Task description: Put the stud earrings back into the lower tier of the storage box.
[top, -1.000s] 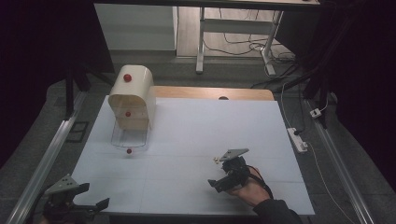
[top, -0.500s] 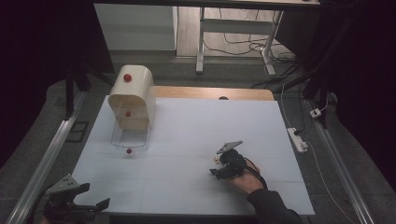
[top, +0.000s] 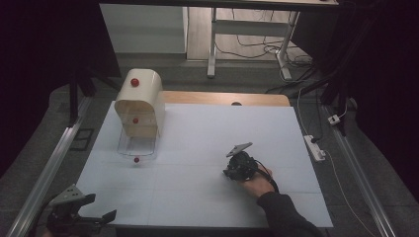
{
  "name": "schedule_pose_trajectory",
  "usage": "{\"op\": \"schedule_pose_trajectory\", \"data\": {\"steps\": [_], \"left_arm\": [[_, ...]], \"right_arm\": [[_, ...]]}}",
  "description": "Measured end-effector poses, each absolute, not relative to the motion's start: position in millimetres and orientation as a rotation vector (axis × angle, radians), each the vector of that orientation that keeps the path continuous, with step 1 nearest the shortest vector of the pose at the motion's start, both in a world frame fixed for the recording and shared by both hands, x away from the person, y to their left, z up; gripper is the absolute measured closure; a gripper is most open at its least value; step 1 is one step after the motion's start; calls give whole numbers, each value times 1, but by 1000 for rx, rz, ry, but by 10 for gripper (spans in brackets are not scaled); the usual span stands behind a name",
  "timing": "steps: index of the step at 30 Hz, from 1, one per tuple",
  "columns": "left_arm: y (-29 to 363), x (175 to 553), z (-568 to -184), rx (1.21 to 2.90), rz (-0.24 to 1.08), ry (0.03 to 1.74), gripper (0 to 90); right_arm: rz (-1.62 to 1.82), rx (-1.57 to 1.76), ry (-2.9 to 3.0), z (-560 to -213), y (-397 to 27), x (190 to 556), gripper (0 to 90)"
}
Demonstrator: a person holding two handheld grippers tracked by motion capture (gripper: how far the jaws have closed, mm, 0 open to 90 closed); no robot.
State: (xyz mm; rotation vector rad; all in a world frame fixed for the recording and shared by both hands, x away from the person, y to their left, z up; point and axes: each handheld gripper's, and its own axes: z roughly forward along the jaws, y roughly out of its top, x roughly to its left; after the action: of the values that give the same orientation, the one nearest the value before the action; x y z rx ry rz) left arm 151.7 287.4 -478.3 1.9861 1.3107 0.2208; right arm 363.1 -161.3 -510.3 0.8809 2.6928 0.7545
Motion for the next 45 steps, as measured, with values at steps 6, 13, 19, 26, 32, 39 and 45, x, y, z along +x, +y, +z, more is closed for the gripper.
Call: {"op": "schedule_pose_trajectory", "data": {"steps": [6,13,19,26,32,39,45], "left_arm": [[287,152,-478,1988,222,1309,28],[288,152,-478,1986,222,1310,28],[288,152,-478,1984,221,1312,28],[288,152,-478,1980,218,1315,28],[289,152,-478,1978,215,1317,28],[289,152,-479,1971,210,1319,28],[289,152,-479,1969,209,1319,28]], "right_arm": [[749,916,2712,-509,-161,366,822],[782,924,2697,-506,-163,367,823],[868,935,2676,-497,-165,365,823],[942,894,2667,-487,-158,361,823],[1005,853,2678,-479,-146,360,823],[1068,816,2690,-474,-126,363,823],[1117,769,2707,-471,-105,365,822]]}}
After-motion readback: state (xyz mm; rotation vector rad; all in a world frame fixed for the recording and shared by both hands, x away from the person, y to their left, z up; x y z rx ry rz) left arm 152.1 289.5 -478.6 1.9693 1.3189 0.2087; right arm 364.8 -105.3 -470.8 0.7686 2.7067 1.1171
